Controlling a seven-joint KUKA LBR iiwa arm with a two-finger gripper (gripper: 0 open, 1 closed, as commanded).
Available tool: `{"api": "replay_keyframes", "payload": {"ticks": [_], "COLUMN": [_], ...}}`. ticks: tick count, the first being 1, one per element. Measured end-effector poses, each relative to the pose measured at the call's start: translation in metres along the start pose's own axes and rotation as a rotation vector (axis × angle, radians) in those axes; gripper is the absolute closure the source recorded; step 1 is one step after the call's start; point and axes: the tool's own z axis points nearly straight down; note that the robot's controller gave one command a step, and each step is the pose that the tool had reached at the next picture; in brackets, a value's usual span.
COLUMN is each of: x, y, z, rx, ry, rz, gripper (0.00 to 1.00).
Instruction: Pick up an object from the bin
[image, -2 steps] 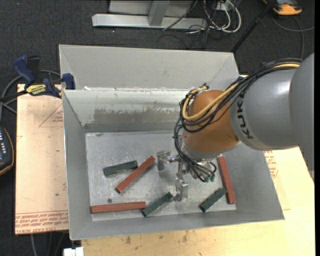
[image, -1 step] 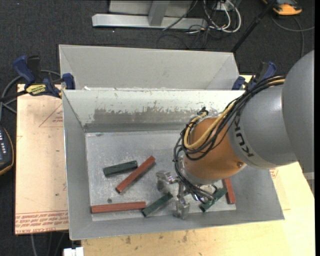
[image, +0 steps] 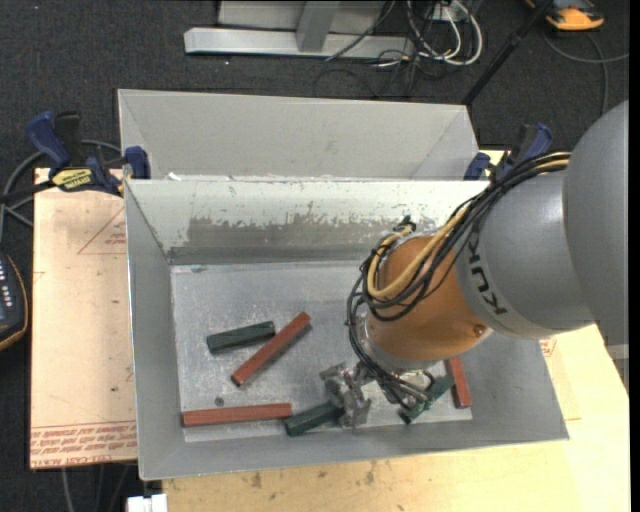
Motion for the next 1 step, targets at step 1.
{"api": "replay_keyframes", "payload": {"ticks": [1], "x": [-0.0182], "y": [-0.0432], "z": [-0.1607], "rx": [0.004], "ry": [-0.008], "rz": [0.018], "gripper": [1.0]}}
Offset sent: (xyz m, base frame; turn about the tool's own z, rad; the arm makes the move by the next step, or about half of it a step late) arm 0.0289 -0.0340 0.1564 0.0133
